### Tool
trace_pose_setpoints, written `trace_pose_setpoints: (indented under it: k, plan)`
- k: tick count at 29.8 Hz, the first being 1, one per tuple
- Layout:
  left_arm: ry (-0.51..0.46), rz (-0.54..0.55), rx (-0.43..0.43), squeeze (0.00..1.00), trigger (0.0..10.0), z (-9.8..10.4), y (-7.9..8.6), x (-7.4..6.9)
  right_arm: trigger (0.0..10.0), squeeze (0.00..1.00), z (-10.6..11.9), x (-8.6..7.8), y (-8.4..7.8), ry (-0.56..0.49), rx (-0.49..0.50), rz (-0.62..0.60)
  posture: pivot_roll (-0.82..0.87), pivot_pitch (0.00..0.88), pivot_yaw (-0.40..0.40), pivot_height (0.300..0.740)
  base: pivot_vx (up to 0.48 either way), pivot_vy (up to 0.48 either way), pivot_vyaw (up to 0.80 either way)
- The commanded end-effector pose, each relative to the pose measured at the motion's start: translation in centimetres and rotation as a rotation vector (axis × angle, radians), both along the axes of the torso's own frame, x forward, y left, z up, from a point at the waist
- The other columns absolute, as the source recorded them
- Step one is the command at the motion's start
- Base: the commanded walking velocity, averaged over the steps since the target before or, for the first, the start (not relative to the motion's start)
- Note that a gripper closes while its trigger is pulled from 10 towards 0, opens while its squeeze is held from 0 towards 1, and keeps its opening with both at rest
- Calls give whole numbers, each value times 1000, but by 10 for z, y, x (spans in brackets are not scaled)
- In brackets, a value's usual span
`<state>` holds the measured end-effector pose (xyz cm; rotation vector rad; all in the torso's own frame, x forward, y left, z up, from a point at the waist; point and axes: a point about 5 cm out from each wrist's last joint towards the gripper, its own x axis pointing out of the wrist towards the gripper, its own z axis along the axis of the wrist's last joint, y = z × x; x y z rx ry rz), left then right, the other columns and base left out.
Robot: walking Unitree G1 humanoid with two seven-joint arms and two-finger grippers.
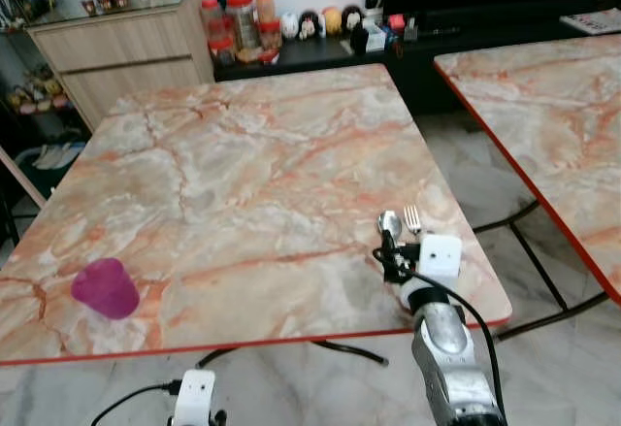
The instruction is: Setting the table
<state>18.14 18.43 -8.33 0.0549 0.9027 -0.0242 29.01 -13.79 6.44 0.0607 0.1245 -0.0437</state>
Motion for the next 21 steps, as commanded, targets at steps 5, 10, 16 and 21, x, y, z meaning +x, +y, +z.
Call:
trace_pose_setpoints:
  k: [5, 10, 16, 21]
  plan:
    - [30, -12, 10, 0, 10000, -2, 4, -5, 10000, 0, 3, 5, 2, 44, 16, 5, -113, 0, 98, 740, 0, 0, 0]
    - [31, -14, 6, 0, 10000, -2, 4, -4, 10000, 0, 0, 9, 3, 78, 17, 19, -114, 0, 98, 740, 0, 0, 0]
    - [27, -14, 1, 0, 10000, -2, 2, -3, 10000, 0, 0, 14, 6, 94, 11, 35, -108, 0, 98, 740, 0, 0, 0]
    - [31, -12, -5, 0, 10000, -2, 1, -4, 10000, 0, 0, 19, 5, 127, -19, 37, -106, 0, 95, 740, 0, 0, 0]
